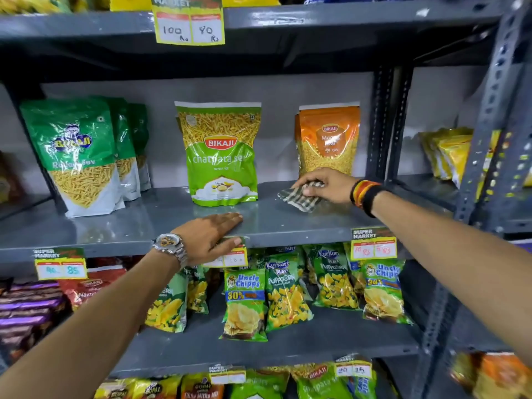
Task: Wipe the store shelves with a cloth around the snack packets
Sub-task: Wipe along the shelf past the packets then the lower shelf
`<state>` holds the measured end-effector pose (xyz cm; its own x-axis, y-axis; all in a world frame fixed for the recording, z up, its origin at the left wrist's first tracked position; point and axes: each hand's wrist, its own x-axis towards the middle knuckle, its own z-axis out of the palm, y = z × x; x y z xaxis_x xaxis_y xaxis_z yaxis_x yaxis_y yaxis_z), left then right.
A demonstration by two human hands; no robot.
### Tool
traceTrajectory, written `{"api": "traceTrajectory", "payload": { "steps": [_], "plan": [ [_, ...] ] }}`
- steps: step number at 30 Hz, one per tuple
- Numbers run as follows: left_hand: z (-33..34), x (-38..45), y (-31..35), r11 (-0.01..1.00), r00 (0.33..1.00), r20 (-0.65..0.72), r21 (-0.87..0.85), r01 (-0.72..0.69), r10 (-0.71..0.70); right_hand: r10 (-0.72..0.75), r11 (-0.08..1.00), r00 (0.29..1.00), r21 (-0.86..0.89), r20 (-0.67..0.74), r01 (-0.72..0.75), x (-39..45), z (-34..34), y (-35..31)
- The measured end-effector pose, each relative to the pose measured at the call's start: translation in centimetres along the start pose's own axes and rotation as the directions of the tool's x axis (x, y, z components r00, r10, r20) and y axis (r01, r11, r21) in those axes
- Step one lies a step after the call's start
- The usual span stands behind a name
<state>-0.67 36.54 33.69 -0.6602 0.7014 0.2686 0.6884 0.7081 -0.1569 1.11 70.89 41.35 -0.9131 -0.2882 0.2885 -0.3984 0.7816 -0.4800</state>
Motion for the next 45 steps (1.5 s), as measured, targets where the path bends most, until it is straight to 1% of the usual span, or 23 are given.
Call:
{"api": "traceTrajectory", "payload": {
  "steps": [3,6,9,12,16,18,22,25,26,30,32,34,38,40,45],
  "plan": [
    [0.0,1.4,1.3,0.998,0.998,0.008,-0.002,-0.062,0.062,0.003,0.996,0.999,-0.084,-0.049,-0.007,3.7,1.0,1.3],
    [0.4,2.3,1.6,0.995,0.995,-0.003,-0.017,-0.099,0.099,-0.024,0.968,0.991,-0.252,-0.133,-0.01,7.5,2.3,2.2],
    [0.5,2.8,1.1,0.992,0.993,-0.012,-0.042,-0.12,0.12,-0.036,0.913,0.993,-0.407,-0.116,-0.014,10.4,3.1,2.8],
    [0.8,2.7,1.0,0.989,0.99,-0.022,-0.049,-0.141,0.14,-0.025,0.89,0.994,-0.455,-0.105,-0.025,12.7,3.9,3.1],
    [1.0,2.7,0.7,0.987,0.988,-0.046,-0.048,-0.153,0.15,0.021,0.902,0.997,-0.428,-0.08,-0.054,16.3,4.3,2.9],
    [1.1,2.8,0.6,0.986,0.986,-0.049,-0.038,-0.162,0.16,0.045,0.905,0.995,-0.418,-0.094,-0.08,17.8,4.6,3.0],
    [1.5,2.7,0.4,0.985,0.985,-0.051,-0.038,-0.166,0.164,0.124,0.94,0.983,-0.301,-0.136,-0.16,20.8,5.7,4.8],
    [1.7,3.0,0.1,0.985,0.983,-0.066,-0.012,-0.171,0.17,0.182,0.958,0.978,-0.204,-0.105,-0.2,23.1,6.4,6.7],
    [1.7,3.1,0.0,0.985,0.983,-0.067,-0.006,-0.171,0.17,0.19,0.958,0.979,-0.203,-0.077,-0.202,23.7,6.6,7.2],
    [1.7,3.3,-0.1,0.986,0.984,-0.066,0.0,-0.167,0.167,0.178,0.945,0.982,-0.289,0.058,-0.154,24.8,6.9,7.5],
    [1.7,3.4,-0.2,0.986,0.984,-0.055,0.002,-0.168,0.168,0.157,0.953,0.978,-0.282,0.136,-0.114,24.7,6.6,7.7],
    [1.8,3.3,-0.2,0.986,0.985,-0.042,-0.002,-0.168,0.167,0.142,0.957,0.974,-0.274,0.178,-0.09,24.1,6.4,8.1],
    [1.7,3.2,-0.1,0.987,0.988,-0.028,-0.031,-0.155,0.154,0.07,0.969,0.983,-0.245,0.171,-0.026,22.0,6.4,8.2],
    [1.7,3.2,-0.2,0.988,0.989,-0.022,-0.036,-0.149,0.149,0.068,0.973,0.981,-0.231,0.182,-0.024,21.2,6.2,7.8],
    [1.4,3.5,0.0,0.989,0.989,-0.019,-0.027,-0.146,0.145,0.04,0.964,0.983,-0.265,0.179,0.009,18.0,5.5,6.3]
  ]
}}
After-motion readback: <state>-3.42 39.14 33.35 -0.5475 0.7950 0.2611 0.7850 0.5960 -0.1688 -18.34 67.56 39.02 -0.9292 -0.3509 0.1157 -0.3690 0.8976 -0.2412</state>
